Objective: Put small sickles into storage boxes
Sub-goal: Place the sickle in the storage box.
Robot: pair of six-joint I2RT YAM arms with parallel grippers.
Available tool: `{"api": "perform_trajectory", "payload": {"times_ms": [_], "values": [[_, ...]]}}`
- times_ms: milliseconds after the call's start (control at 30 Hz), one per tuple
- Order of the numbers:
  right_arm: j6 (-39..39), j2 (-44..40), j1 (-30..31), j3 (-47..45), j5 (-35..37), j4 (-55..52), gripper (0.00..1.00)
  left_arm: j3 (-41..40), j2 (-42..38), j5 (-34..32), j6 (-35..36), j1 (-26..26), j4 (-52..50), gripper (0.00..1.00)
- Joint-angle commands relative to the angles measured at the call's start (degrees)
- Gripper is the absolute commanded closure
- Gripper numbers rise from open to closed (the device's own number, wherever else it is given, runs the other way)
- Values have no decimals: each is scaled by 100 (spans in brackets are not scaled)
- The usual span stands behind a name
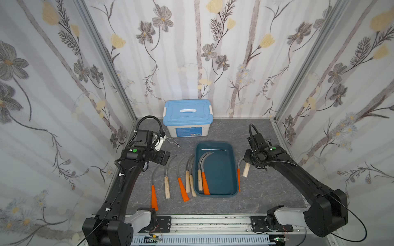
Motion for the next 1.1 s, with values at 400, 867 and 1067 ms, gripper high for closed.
{"api": "perform_trajectory", "payload": {"times_ms": [400, 867, 1067], "values": [[-222, 690, 843, 1201, 190, -266, 83, -4, -20, 59, -3, 2, 89, 0], [-71, 1714, 1745, 2043, 89, -302, 84, -6, -69, 24, 23, 2, 87, 0], [-3, 2018, 2040, 2230, -19, -249, 84, -20, -93, 53, 32, 2, 97, 0]]}}
